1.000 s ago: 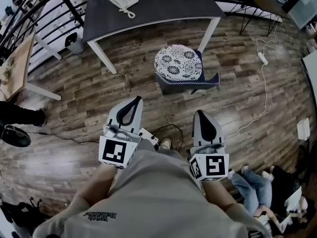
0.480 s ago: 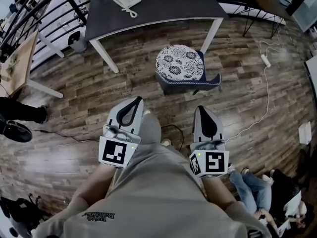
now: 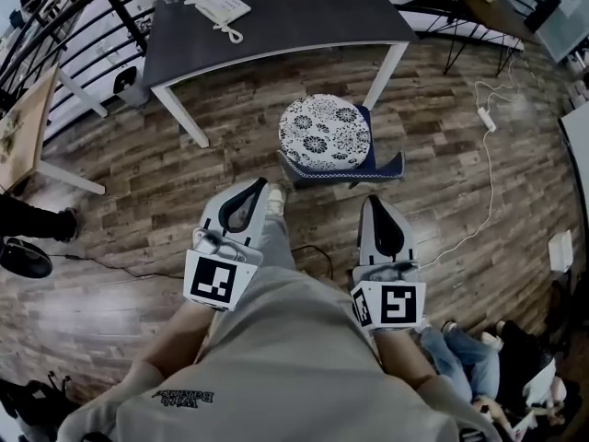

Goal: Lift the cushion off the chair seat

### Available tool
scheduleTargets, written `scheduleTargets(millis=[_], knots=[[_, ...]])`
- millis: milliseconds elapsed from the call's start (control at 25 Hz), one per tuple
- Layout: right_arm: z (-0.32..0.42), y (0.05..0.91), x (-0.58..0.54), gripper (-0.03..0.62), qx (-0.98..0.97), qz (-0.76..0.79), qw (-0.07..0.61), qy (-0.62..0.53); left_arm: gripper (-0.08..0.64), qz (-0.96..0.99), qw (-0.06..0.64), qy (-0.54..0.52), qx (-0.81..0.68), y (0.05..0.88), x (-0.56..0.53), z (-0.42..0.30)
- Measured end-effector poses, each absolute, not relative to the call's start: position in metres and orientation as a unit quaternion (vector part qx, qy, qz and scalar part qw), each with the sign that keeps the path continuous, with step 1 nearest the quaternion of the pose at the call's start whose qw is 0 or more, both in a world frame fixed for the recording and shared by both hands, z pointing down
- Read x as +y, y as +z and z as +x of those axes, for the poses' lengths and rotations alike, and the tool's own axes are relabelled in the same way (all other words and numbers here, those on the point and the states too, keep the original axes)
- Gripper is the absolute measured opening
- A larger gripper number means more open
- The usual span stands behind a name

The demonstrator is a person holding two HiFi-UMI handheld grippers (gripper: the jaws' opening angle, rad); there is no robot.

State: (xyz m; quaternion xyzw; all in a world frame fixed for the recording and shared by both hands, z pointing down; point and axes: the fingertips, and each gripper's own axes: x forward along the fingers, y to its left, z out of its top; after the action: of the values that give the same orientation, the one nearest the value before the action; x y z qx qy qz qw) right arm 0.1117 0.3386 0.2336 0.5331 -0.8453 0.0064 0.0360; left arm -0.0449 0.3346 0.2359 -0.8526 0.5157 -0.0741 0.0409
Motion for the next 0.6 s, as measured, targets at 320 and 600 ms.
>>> scheduleTargets(millis=[320,600], knots=[[0.104,0.256,0.264,0.003,-0.83,0.554,0.062,0.019,0.005,-0.87,0.03,-0.076,0.486,0.252,0.247,-0.048],[0.1,0.262,0.176,0.002,-0.809,0.581,0.082,0.023,0.005,-0.879,0.006,-0.095,0.467,0.268,0.163,-0.069]])
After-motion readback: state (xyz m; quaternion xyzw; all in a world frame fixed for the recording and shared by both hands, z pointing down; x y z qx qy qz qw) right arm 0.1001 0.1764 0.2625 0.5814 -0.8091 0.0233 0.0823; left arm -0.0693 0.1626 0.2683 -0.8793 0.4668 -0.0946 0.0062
